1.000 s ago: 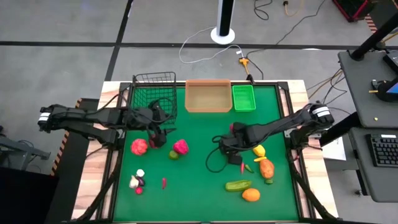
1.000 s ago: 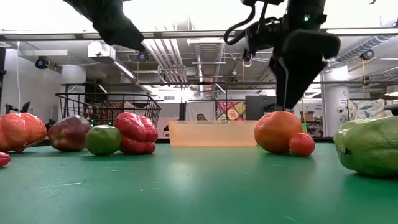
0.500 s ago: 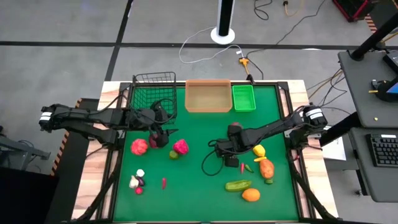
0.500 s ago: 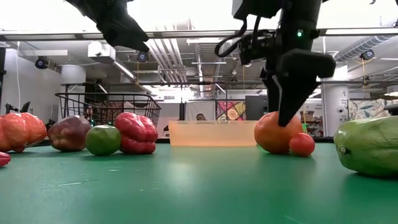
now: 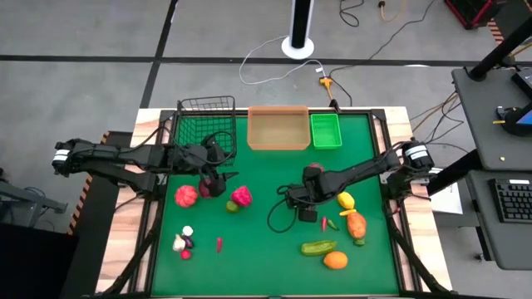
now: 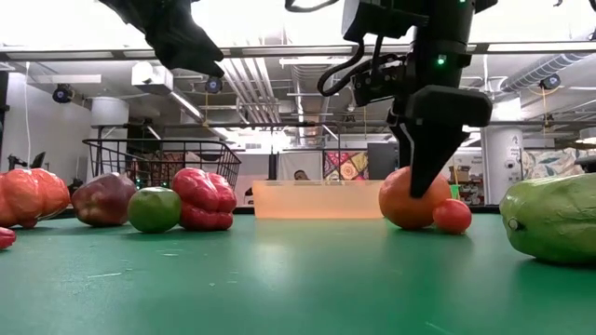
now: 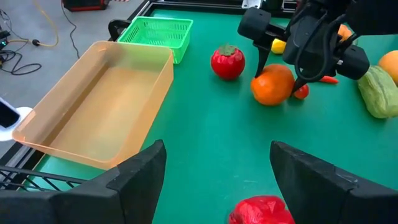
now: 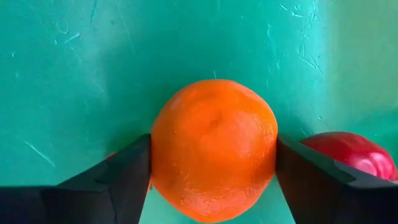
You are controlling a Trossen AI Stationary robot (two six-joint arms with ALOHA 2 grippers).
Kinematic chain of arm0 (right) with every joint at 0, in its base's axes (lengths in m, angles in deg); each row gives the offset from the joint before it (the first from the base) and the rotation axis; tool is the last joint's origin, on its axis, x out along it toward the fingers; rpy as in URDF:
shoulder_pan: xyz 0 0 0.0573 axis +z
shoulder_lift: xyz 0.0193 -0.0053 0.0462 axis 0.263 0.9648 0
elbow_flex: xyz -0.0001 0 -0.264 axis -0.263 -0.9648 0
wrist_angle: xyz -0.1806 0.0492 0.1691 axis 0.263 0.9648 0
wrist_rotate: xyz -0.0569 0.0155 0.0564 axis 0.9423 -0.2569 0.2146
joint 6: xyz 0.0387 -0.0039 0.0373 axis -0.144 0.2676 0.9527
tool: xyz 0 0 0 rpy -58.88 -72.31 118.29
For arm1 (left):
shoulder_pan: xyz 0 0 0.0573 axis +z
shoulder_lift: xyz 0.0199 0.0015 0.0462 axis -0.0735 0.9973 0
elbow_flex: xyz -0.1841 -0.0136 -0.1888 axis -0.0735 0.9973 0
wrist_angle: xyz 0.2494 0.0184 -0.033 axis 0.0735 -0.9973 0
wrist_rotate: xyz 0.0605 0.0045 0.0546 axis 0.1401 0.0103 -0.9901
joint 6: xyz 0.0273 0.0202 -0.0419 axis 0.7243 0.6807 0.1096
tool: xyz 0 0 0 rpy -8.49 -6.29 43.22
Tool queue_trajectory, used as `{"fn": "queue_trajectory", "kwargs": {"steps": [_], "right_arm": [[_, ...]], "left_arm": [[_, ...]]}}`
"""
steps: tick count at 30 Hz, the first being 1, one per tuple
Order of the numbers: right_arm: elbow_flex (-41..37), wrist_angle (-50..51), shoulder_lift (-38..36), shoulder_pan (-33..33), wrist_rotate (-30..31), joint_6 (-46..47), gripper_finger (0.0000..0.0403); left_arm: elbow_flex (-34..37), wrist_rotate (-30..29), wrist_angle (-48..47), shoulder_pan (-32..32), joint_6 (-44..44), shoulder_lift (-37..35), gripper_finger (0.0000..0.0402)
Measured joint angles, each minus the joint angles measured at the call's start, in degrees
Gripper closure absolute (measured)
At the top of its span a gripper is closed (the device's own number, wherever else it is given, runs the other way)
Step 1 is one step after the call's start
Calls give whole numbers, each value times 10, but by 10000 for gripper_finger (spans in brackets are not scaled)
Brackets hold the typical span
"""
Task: Sort produce into baskets
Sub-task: Put the orange into the wire basket
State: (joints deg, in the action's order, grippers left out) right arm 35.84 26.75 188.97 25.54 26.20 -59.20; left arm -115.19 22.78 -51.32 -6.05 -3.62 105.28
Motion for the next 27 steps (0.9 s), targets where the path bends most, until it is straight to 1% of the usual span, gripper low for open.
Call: {"fn": "queue_trajectory", "kwargs": {"steps": [6, 11, 14, 17, 19, 21, 24, 27], "right_arm": [[-2, -8, -12, -3, -3, -10, 124], [-2, -33, -55, -5, 5, -10, 125], [-10, -73, -84, -5, 14, -20, 125], [-32, -162, -124, -6, 16, -44, 126], [-61, -243, -151, -8, 17, -64, 126], [-98, -333, -178, -11, 17, -83, 126], [-156, -475, -211, -19, 18, -112, 122], [-209, -603, -229, -26, 20, -138, 121]], "left_arm": [[0, 0, 1, 0, -9, 0, 132], [1, 0, 4, -3, -10, 0, 132], [9, 1, 27, -8, -10, 0, 132], [32, 36, 81, -13, 2, 0, 132], [55, 76, 136, -16, 13, 0, 132], [79, 104, 196, -18, 19, 1, 132], [109, 112, 271, -19, 20, 1, 132], [131, 112, 315, -18, 20, 1, 132]]}}
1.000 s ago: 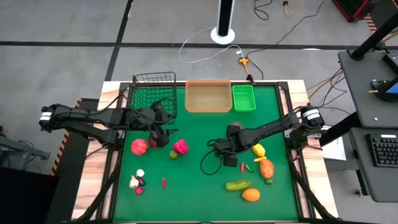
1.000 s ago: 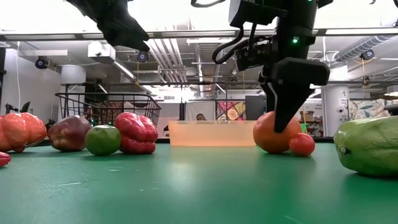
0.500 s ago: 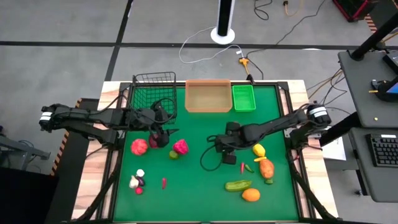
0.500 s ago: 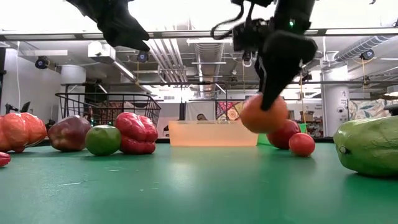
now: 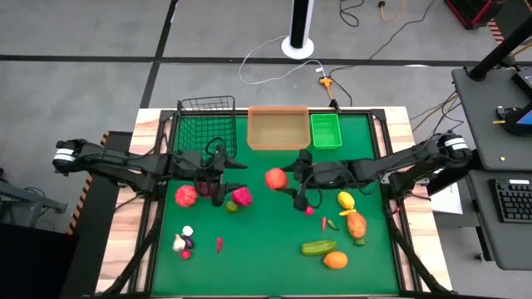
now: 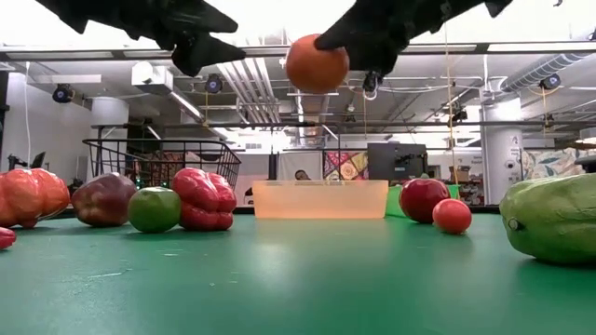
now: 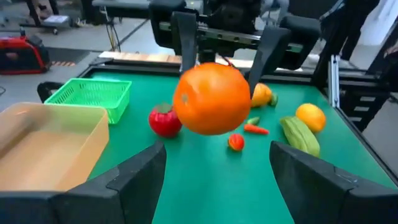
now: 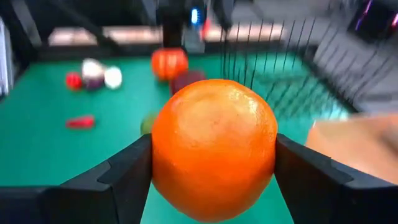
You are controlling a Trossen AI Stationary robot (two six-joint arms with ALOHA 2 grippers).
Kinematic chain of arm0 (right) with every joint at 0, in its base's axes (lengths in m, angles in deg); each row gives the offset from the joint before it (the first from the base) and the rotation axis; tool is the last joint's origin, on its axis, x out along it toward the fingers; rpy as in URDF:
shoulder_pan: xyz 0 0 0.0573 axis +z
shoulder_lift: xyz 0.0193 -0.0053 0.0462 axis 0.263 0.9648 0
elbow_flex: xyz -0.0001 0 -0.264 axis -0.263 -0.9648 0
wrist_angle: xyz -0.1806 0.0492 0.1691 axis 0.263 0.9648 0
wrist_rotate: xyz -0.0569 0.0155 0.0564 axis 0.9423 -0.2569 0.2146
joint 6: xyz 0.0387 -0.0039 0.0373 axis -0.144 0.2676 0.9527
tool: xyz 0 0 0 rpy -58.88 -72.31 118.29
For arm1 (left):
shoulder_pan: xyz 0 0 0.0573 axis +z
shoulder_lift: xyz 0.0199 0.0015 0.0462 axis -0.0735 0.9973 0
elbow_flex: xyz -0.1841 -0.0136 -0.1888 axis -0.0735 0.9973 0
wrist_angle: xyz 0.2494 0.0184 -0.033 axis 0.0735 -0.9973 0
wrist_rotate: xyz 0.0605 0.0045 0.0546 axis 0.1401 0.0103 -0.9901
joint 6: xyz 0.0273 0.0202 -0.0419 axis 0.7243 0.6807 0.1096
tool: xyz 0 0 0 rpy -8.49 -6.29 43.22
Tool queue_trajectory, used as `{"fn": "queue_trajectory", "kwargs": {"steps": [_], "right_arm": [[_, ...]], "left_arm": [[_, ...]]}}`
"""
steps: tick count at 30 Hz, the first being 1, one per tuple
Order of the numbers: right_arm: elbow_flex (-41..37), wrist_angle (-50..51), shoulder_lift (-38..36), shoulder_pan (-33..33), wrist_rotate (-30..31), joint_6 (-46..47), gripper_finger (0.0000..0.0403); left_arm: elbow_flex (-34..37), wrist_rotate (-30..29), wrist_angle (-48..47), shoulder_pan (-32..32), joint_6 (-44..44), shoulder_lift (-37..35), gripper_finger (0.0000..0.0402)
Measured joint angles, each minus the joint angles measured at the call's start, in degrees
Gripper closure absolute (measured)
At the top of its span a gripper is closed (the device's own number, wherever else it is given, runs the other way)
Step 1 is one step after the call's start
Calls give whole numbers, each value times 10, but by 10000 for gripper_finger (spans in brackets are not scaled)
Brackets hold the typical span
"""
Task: Sort produce into baskets
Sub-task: Put the orange into the wire basket
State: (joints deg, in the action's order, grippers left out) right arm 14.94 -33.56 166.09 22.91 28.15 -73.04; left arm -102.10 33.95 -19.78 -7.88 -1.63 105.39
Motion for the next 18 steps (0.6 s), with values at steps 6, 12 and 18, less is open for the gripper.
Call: {"fn": "queue_trajectory", "kwargs": {"steps": [6, 12, 18], "right_arm": [[-65, -234, 14, -21, 2, -45, 119], [-54, -279, 54, -58, -4, -74, 118], [-39, -279, 75, -88, -9, -112, 118]], "left_arm": [[4, -5, 12, 0, -1, -2, 132], [-54, -39, -85, 0, 1, -15, 132], [-107, -70, -178, 0, 2, -22, 132]]}}
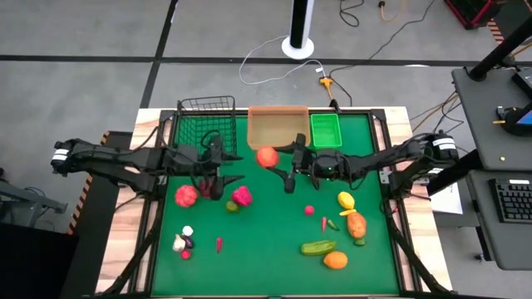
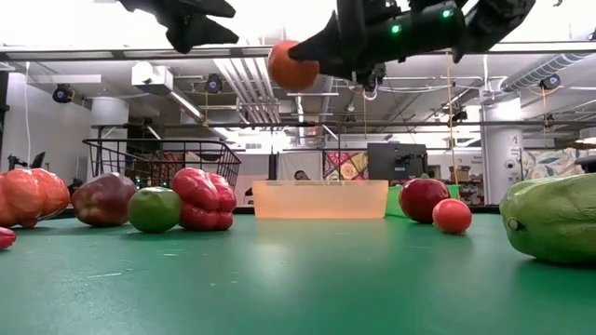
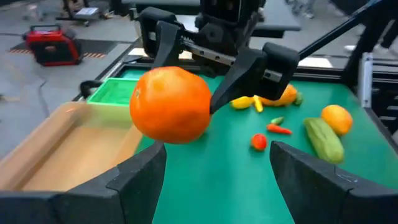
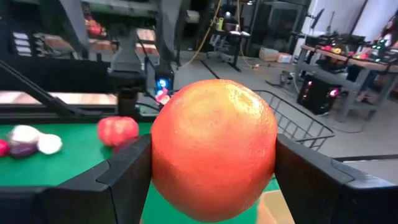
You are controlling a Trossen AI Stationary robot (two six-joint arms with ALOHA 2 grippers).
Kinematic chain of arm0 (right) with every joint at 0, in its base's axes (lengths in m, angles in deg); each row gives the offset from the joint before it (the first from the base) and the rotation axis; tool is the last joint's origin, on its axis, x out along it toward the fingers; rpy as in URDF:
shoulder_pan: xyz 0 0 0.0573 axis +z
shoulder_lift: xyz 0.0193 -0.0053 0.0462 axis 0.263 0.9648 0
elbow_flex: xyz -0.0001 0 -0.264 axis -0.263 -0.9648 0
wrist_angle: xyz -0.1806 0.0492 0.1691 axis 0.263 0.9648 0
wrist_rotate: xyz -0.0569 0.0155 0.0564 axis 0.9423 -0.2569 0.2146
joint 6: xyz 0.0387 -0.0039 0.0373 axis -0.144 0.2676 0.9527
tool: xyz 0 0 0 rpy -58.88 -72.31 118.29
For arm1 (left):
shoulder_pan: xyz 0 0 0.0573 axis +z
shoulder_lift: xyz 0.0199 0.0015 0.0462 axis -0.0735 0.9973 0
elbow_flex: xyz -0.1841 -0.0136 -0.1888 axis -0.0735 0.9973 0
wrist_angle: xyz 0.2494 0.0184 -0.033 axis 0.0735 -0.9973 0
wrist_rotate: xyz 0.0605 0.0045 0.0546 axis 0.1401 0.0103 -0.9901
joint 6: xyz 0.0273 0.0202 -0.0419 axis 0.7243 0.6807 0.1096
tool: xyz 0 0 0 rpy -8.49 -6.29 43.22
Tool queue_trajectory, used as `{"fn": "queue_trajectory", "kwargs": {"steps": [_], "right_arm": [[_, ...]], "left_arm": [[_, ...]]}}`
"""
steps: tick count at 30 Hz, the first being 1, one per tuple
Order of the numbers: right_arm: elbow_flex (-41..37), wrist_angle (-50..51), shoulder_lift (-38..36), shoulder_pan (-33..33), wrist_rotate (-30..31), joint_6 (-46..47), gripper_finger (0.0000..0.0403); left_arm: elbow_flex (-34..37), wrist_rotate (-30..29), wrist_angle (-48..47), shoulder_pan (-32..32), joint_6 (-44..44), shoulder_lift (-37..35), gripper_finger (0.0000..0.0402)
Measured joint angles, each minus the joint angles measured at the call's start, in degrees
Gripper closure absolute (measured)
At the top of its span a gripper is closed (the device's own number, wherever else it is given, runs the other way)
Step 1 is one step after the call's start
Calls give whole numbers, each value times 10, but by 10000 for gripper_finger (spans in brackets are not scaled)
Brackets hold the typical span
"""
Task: Sort produce into baskets
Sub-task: Put the orange into the wire basket
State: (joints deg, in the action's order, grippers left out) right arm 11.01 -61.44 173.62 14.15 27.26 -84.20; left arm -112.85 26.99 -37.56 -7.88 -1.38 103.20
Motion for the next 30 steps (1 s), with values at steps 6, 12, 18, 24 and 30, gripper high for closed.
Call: {"fn": "queue_trajectory", "kwargs": {"steps": [6, 12, 18, 24, 30], "right_arm": [[2, -1, 16, -15, -15, -15, 117], [-3, 43, 18, -14, -35, -10, 117], [-4, 60, 18, -14, -46, -9, 117], [-4, 63, 18, -14, -47, -9, 117], [10, 46, 18, -19, -47, -8, 117]], "left_arm": [[-38, -110, -135, 0, -76, -8, 132], [-117, -197, -347, 0, -209, -6, 132], [-161, -233, -418, 0, -261, -5, 132], [-168, -236, -419, 0, -261, -5, 132], [-168, -244, -418, 0, -263, -5, 132]]}}
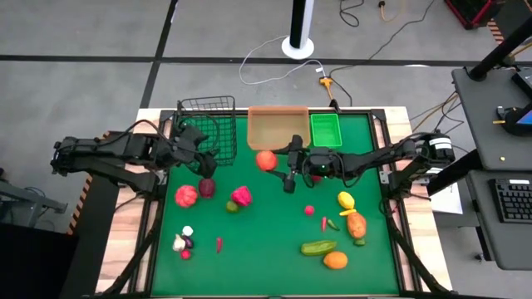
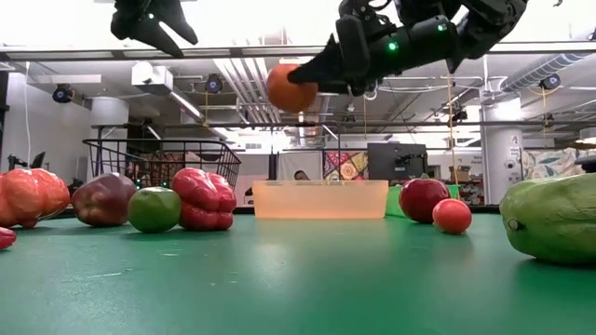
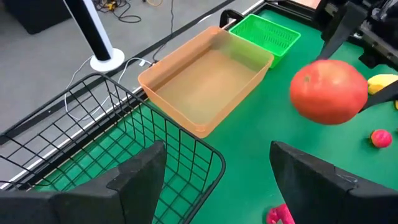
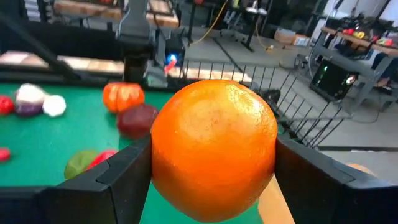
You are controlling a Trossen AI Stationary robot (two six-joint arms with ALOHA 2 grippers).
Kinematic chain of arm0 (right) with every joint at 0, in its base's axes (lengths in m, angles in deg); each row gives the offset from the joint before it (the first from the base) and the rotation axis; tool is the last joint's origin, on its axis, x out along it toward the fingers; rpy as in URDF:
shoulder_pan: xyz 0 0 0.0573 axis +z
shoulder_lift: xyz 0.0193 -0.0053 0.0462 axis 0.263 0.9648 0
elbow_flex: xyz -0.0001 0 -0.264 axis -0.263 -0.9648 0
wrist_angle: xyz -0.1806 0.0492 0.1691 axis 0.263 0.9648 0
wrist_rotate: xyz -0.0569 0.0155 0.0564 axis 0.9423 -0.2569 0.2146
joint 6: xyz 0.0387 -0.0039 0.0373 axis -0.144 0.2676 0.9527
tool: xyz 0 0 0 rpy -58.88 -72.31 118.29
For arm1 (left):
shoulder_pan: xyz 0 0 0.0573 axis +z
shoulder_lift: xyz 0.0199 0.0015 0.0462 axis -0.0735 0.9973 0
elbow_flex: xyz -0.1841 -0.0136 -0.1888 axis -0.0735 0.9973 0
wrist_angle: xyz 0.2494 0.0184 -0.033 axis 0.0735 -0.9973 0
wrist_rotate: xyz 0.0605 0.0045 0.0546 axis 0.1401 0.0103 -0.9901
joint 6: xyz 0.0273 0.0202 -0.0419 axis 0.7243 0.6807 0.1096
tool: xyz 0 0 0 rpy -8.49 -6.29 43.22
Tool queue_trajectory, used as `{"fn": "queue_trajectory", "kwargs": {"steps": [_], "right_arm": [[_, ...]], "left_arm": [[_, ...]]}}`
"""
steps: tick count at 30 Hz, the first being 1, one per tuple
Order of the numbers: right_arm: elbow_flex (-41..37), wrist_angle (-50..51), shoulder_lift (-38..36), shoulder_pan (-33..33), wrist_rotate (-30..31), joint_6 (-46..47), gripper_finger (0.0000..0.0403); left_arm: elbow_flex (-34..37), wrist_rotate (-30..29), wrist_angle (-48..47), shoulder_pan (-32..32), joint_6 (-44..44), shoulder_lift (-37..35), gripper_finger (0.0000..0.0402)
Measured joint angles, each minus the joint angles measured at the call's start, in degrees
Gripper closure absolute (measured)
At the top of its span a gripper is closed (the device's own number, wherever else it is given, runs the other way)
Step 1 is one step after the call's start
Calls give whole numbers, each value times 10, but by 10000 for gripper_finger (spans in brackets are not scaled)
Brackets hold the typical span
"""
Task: Sort produce into baskets
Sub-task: Put the orange into the wire basket
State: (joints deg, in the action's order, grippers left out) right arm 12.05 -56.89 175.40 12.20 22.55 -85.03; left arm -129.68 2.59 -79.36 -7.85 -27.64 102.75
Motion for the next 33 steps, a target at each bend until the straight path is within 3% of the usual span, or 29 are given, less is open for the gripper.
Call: {"fn": "queue_trajectory", "kwargs": {"steps": [5, 8, 11, 18, 25, 33], "right_arm": [[52, 1, 7, -10, 0, 13, 117], [113, 26, 32, -21, -32, 17, 117], [201, 75, 84, -33, -62, 19, 117], [385, 128, 241, -69, -64, 5, 117], [511, 209, 347, -99, -73, 34, 117], [610, 363, 390, -101, -73, 19, 117]], "left_arm": [[0, -1, -1, 0, 3, -1, 132], [-7, -20, -22, 0, 1, -4, 132], [-46, -60, -68, 0, -1, -10, 132], [-135, -138, -166, 0, 33, -33, 132], [-103, -133, -170, 0, 60, -78, 132], [-35, -118, -159, 0, 28, -117, 132]]}}
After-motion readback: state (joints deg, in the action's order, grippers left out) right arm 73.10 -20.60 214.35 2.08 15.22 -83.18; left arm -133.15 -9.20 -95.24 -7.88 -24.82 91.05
